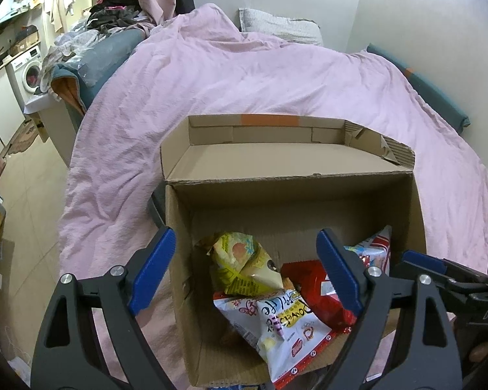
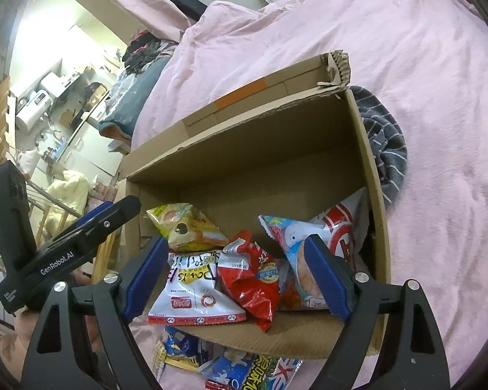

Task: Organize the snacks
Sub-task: 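Open both grippers to drop the bags into the box and withdraw, then grasp the checkered wafer bar with the left gripper while the right grasps the chocolate bar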

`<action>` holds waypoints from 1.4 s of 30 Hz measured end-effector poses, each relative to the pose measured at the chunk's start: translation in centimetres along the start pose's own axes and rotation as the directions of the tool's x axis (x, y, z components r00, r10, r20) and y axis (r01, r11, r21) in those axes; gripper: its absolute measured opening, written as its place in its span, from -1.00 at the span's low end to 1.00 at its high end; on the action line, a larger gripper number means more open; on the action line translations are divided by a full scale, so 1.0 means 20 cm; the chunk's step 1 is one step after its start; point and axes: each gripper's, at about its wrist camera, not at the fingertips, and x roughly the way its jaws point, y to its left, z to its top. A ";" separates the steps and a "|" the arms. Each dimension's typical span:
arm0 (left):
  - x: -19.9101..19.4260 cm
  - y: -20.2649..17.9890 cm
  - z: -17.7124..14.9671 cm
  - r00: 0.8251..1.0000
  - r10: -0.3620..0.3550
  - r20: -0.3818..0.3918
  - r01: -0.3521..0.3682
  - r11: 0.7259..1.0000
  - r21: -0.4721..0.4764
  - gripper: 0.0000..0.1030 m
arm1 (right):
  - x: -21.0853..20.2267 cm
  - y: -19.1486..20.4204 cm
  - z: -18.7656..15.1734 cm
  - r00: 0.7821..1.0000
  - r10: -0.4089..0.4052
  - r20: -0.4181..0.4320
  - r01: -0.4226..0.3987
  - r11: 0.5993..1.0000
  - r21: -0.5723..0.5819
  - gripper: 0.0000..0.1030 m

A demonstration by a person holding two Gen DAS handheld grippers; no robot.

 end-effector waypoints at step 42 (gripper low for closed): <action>-0.18 0.35 -0.70 0.910 0.025 -0.413 -0.111 0.976 -0.186 0.61 | -0.31 -0.10 -0.57 0.975 -0.130 -0.179 0.157 0.977 0.144 0.70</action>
